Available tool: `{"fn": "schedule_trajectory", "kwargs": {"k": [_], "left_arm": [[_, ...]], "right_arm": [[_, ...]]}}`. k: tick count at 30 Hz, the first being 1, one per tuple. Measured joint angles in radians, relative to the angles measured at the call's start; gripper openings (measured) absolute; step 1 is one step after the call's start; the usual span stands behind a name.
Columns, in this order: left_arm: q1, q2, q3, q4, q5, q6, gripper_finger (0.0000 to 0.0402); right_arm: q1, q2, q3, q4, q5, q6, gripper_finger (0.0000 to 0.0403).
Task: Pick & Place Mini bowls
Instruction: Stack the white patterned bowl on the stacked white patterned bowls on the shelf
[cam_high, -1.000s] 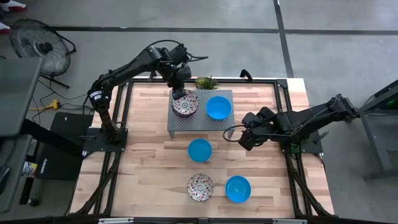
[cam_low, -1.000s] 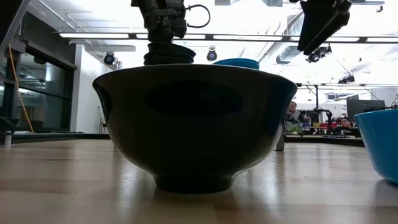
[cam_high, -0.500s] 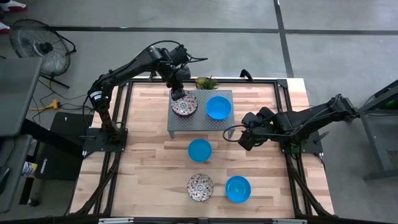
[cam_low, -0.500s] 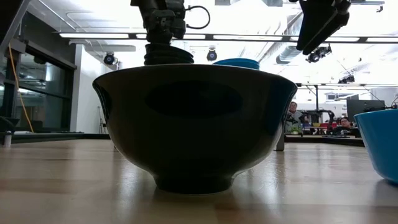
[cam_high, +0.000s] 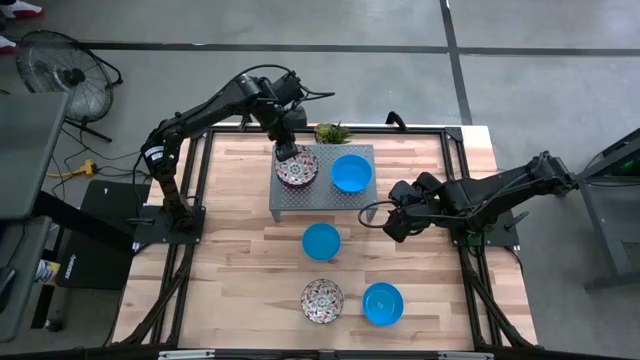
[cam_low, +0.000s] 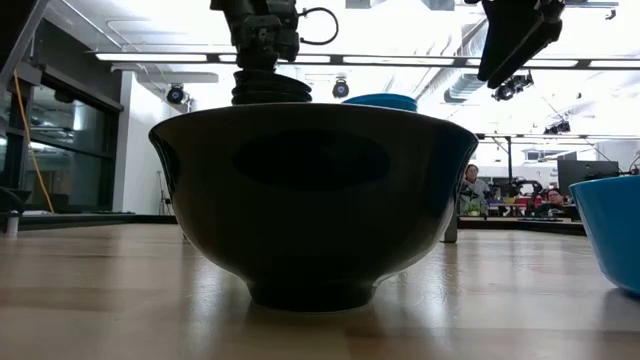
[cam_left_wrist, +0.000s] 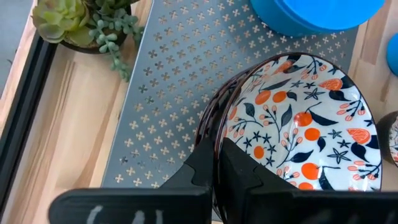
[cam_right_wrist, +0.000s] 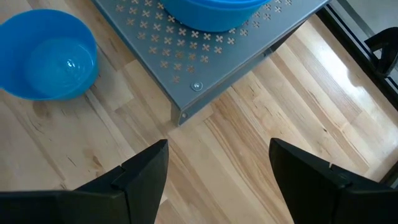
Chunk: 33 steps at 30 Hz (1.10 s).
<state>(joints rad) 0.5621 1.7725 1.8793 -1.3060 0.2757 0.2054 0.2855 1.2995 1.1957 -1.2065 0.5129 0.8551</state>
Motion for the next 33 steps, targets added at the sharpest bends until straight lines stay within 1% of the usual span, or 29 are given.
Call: {"fn": "schedule_trajectory", "kwargs": {"k": [4,10,23,25,29,33], "left_arm": [[0.001,0.000,0.000,-0.002,0.032,0.002,0.0002],[0.001,-0.001,-0.006,0.006,0.046,0.008,0.0002],[0.002,-0.001,-0.011,-0.001,0.047,0.030,0.0003],[0.001,-0.001,-0.011,0.000,0.043,0.030,0.0008],[0.000,-0.001,-0.011,0.002,0.026,0.030,0.0033],[0.000,-0.001,-0.011,0.004,0.024,0.029,0.0041]], "right_arm": [[0.000,0.000,0.000,0.000,0.000,0.000,0.0266],[0.000,0.000,0.000,0.000,0.000,0.000,0.0266],[0.000,0.001,0.000,0.009,0.009,-0.010,0.0266],[0.000,0.001,0.000,0.009,0.008,-0.010,0.0266],[0.000,0.001,0.000,0.009,0.007,-0.013,0.0266],[0.000,0.001,0.000,0.012,0.001,-0.025,0.0266]]}}
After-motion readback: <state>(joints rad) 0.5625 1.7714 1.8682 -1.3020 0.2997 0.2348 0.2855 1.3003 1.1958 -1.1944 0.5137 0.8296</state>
